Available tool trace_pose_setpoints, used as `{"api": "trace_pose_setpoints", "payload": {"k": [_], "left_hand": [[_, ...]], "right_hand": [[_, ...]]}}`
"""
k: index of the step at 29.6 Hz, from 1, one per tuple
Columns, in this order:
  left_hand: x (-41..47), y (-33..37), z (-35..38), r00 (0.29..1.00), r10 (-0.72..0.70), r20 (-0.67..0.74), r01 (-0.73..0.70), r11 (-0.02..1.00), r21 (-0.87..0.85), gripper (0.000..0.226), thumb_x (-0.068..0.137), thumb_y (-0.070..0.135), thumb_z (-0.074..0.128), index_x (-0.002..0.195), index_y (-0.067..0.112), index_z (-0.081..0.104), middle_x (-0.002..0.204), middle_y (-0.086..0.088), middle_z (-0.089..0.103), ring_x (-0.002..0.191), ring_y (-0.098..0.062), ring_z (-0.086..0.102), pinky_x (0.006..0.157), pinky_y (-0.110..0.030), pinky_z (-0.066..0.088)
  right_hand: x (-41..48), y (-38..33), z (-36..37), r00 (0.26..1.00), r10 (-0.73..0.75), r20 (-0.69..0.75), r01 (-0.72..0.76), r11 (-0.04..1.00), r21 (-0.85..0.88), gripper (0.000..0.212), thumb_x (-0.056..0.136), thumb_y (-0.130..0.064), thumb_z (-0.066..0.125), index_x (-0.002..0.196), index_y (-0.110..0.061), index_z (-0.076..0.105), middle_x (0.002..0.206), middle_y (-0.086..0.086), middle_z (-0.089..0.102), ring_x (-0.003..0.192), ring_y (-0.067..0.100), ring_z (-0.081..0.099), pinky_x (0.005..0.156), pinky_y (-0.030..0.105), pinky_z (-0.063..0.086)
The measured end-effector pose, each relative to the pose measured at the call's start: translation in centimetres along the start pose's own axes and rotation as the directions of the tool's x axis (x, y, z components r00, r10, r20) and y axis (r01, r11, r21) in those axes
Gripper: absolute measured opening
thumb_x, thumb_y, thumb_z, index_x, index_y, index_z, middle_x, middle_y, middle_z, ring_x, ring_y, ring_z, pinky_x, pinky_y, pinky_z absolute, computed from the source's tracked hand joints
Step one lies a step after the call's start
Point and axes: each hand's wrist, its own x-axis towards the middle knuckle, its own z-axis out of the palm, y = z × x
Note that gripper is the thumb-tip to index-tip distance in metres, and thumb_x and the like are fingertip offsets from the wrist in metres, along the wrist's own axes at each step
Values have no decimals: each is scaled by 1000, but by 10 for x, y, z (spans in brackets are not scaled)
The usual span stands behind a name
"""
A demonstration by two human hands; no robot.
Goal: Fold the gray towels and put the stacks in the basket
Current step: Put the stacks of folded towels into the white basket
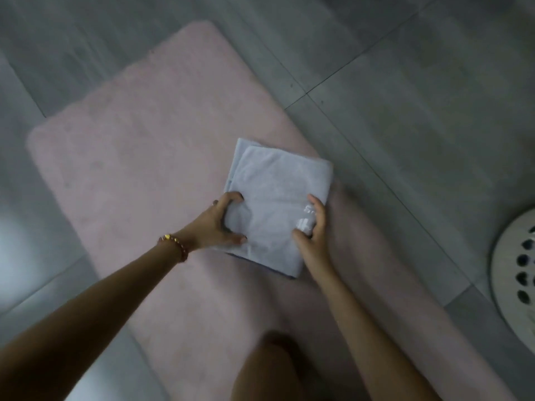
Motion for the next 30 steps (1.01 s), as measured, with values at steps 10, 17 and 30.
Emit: {"api": "trace_pose_setpoints", "payload": {"k": [10,17,30], "left_hand": [[-24,44,131,961,-146,-237,63,943,-326,80,50,57,64,121,51,28,134,-5,23,120,-16,24,104,-31,28],[-21,36,109,979,-155,-132,123,967,-223,77,48,59,69,114,62,27,140,-5,23,130,-23,19,110,-36,26],[-41,80,93,995,-19,-94,-23,904,-426,66,58,35,71,113,34,36,126,9,35,118,-15,41,88,-15,46]], "right_hand": [[-6,8,-100,981,51,189,2,963,-269,67,80,10,52,128,-34,37,125,-23,42,73,-7,48,68,8,42],[-16,9,-92,985,67,160,-29,972,-232,71,83,18,47,136,-25,28,124,-24,35,78,-24,47,72,0,40],[-31,-38,-89,988,-8,156,42,975,-217,69,76,10,47,138,-16,32,137,-6,35,112,-27,35,92,-1,28]]}}
